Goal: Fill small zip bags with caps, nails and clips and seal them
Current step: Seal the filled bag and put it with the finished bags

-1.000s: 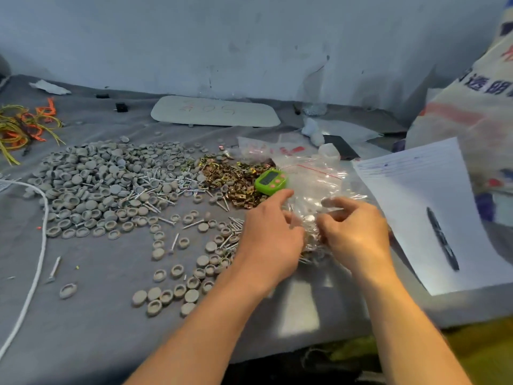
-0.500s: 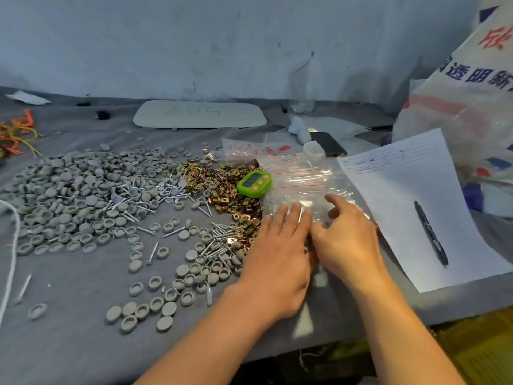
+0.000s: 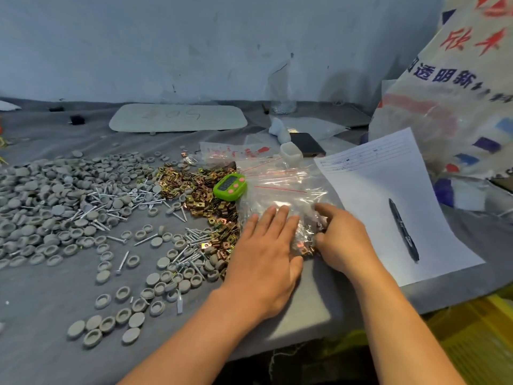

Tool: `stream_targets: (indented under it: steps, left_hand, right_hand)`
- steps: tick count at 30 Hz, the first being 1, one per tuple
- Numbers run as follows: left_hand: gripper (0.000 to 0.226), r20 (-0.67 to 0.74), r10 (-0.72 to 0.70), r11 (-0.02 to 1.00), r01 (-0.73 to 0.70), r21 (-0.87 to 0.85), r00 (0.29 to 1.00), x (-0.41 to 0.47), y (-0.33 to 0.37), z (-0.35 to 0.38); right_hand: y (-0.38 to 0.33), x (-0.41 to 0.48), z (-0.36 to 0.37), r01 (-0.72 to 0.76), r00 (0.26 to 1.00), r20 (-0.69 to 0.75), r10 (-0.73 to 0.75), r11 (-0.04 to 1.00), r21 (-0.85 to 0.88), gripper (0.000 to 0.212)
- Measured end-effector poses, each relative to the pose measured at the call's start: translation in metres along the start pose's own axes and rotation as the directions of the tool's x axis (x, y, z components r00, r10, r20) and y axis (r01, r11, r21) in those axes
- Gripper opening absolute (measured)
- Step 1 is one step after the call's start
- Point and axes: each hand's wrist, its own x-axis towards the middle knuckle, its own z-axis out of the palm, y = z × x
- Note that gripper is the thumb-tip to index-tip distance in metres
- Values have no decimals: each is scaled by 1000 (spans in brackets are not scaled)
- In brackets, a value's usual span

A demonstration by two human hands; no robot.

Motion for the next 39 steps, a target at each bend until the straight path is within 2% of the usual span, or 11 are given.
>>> stream_targets:
  steps: [4,11,14,17,22,25,29,31,35,37,39]
  left_hand:
    - [73,-18,-28,999,28,-16,999,2,0,5]
    - [71,-18,-15,999,14,-43,1000,10,3,11]
    - [71,-16,-19,999,19,-46,1000,12,1,11]
    - [71,-25,-20,999,19,-45,999,13,-2,10]
    - [70,-35,-12,998,10,-58,999,15,0,9]
    - [69,-36,-13,998,10,-60,999,16,2,9]
    - [69,-32,-17,998,15,-58,999,15,5,9]
    - [69,-33,-20,998,18,-54,999,16,6,9]
    - [70,-32,-16,999,14,-52,999,17,6,9]
    - [69,-35,-13,999,12,-48,999,17,7,10]
    - [69,-38,-14,999,12,-42,999,15,8,11]
  right_hand:
    - [8,6,-1,56,996,79,-48,993,-106,64]
    - [21,15,-8,-71,993,-90,70,997,-15,26]
    - [24,9,-4,-41,990,-132,52,995,86,19]
    - [29,6,-9,-19,966,-248,73,976,215,19]
    - [41,15,-24,23,872,-461,164,927,373,20]
    - [63,22,-31,-23,824,-495,275,890,455,14]
    - [91,27,-32,-92,744,-419,521,700,708,22]
    - [93,30,-35,-30,717,-376,587,565,825,23]
    - [80,31,-39,92,839,-216,500,261,961,22]
    - [74,28,-41,88,892,-159,423,182,979,28]
    - [67,23,-43,100,921,-152,360,158,982,34]
